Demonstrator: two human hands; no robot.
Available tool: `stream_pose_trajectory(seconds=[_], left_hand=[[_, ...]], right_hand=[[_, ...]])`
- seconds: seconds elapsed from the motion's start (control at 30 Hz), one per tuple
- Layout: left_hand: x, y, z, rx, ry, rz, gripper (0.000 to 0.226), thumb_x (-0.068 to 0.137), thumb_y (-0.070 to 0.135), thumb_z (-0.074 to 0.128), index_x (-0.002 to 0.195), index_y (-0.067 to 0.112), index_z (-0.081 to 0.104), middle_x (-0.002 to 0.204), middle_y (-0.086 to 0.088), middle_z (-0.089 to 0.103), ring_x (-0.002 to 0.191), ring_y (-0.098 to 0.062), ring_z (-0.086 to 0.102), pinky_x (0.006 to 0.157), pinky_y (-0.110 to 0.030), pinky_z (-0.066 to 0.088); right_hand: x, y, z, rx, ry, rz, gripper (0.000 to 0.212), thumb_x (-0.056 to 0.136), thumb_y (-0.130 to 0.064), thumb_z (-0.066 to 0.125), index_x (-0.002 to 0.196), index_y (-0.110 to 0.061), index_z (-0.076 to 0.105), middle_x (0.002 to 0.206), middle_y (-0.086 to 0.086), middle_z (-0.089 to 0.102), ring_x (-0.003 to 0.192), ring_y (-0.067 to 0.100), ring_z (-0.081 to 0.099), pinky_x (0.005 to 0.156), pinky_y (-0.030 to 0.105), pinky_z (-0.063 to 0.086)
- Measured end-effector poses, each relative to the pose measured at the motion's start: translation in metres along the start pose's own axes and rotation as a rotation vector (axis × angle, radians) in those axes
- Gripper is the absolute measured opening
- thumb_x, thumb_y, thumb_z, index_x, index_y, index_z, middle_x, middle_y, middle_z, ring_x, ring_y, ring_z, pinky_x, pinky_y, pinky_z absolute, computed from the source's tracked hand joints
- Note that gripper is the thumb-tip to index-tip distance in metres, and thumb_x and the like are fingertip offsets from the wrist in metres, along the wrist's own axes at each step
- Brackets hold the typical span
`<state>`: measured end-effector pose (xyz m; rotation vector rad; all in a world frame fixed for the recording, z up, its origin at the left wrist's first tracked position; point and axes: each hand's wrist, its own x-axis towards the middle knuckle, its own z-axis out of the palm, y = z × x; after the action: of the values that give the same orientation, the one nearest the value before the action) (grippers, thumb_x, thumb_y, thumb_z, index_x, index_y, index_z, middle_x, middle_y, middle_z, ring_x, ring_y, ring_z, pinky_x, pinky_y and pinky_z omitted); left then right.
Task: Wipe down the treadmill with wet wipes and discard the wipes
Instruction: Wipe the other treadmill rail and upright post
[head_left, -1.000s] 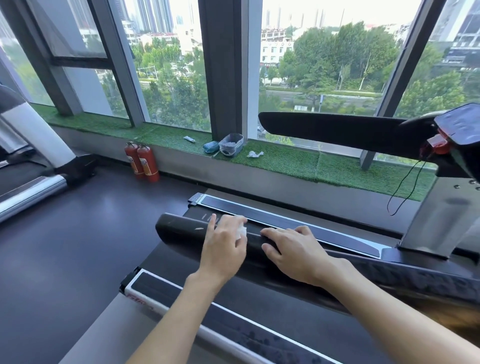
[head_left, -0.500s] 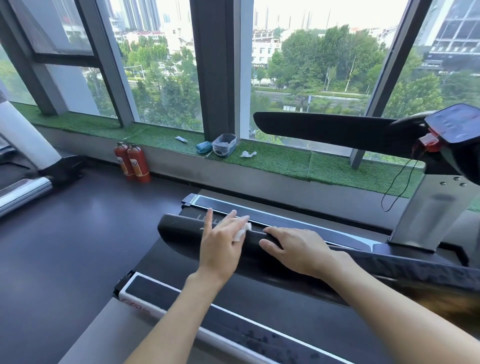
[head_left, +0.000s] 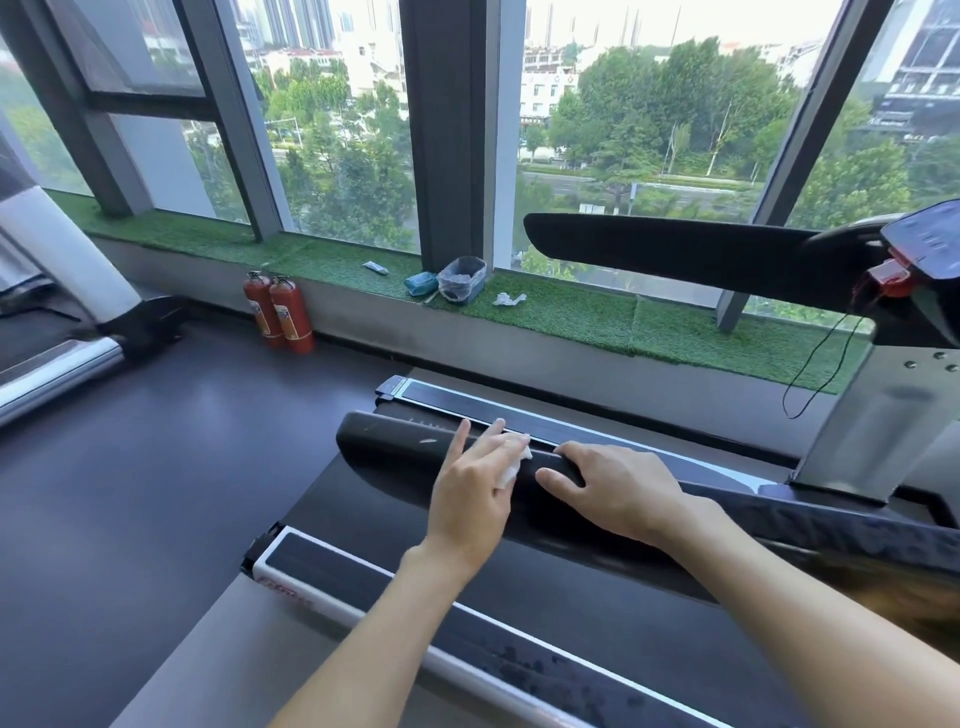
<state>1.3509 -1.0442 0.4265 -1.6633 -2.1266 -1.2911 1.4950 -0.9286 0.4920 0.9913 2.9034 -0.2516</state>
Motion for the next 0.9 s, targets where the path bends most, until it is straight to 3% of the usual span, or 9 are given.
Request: stream_pose_trajectory(seconds=[0.1, 0.27, 0.4, 0.57, 0.63, 0.7, 0.8, 0.9], left_hand=[[-0.005, -0.018, -0.005, 0.064, 0.035, 0.004, 0.035, 0.092, 0.0, 0.063, 0.123, 0.015, 0.068, 0.124, 0.006, 0.068, 0.133, -0.017, 0.051, 0.122, -0.044, 0.018], [0.003, -0.031, -0.022, 0.133, 0.168, -0.301, 0.03, 0.096, 0.003, 0.059, 0.123, 0.013, 0.069, 0.125, 0.001, 0.068, 0.138, -0.018, 0.046, 0.125, -0.038, 0.01], [0.007, 0.004, 0.003, 0.082, 0.024, -0.111, 0.03, 0.094, 0.002, 0.06, 0.118, 0.015, 0.071, 0.122, 0.006, 0.07, 0.131, -0.012, 0.052, 0.123, -0.036, 0.013], [0.025, -0.026, -0.016, 0.164, 0.003, -0.221, 0.03, 0.094, 0.002, 0.059, 0.114, 0.019, 0.073, 0.114, 0.009, 0.073, 0.133, -0.013, 0.051, 0.124, -0.032, 0.0], [0.031, -0.04, -0.03, 0.196, 0.025, -0.298, 0.032, 0.096, 0.003, 0.056, 0.118, 0.019, 0.072, 0.113, 0.006, 0.073, 0.135, -0.014, 0.049, 0.123, -0.029, -0.004], [0.031, -0.03, -0.029, 0.157, 0.01, -0.271, 0.029, 0.098, 0.007, 0.055, 0.12, 0.017, 0.07, 0.116, 0.005, 0.073, 0.136, -0.01, 0.047, 0.123, -0.028, -0.004], [0.022, -0.011, -0.012, 0.05, -0.061, -0.161, 0.031, 0.096, 0.007, 0.057, 0.122, 0.017, 0.07, 0.12, 0.006, 0.071, 0.135, -0.009, 0.047, 0.124, -0.033, 0.0], [0.019, -0.027, -0.014, 0.088, -0.015, -0.145, 0.031, 0.094, 0.008, 0.062, 0.121, 0.022, 0.07, 0.115, 0.011, 0.072, 0.135, -0.011, 0.048, 0.124, -0.043, 0.004]], right_hand=[[0.001, 0.003, 0.002, 0.009, 0.018, -0.032, 0.052, 0.094, -0.072, 0.027, 0.108, -0.031, 0.054, 0.108, -0.011, 0.068, 0.103, 0.018, 0.063, 0.079, 0.037, 0.048], [-0.001, 0.006, 0.002, 0.024, 0.013, -0.089, 0.048, 0.096, -0.069, 0.027, 0.097, -0.026, 0.049, 0.102, -0.008, 0.065, 0.099, 0.021, 0.062, 0.072, 0.037, 0.042], [0.0, 0.007, 0.0, 0.009, 0.021, -0.114, 0.045, 0.097, -0.067, 0.028, 0.09, -0.026, 0.045, 0.099, -0.008, 0.063, 0.098, 0.02, 0.061, 0.07, 0.036, 0.035], [0.001, 0.011, 0.0, 0.01, -0.005, -0.108, 0.05, 0.097, -0.068, 0.027, 0.106, -0.026, 0.052, 0.104, -0.008, 0.064, 0.1, 0.02, 0.06, 0.071, 0.035, 0.038], [0.004, 0.011, -0.001, 0.015, -0.039, -0.092, 0.049, 0.097, -0.068, 0.028, 0.101, -0.026, 0.051, 0.102, -0.006, 0.063, 0.095, 0.021, 0.058, 0.071, 0.036, 0.037], [0.011, 0.005, -0.004, 0.019, -0.075, -0.08, 0.046, 0.097, -0.066, 0.029, 0.098, -0.025, 0.051, 0.103, -0.005, 0.062, 0.097, 0.021, 0.057, 0.077, 0.037, 0.038], [0.024, -0.016, -0.006, 0.061, -0.005, -0.151, 0.041, 0.1, -0.057, 0.032, 0.119, -0.028, 0.054, 0.123, -0.006, 0.062, 0.119, 0.02, 0.055, 0.094, 0.041, 0.039], [0.031, -0.031, -0.002, 0.106, -0.035, -0.151, 0.042, 0.101, -0.055, 0.033, 0.129, -0.029, 0.05, 0.128, -0.004, 0.063, 0.119, 0.022, 0.057, 0.093, 0.038, 0.045]])
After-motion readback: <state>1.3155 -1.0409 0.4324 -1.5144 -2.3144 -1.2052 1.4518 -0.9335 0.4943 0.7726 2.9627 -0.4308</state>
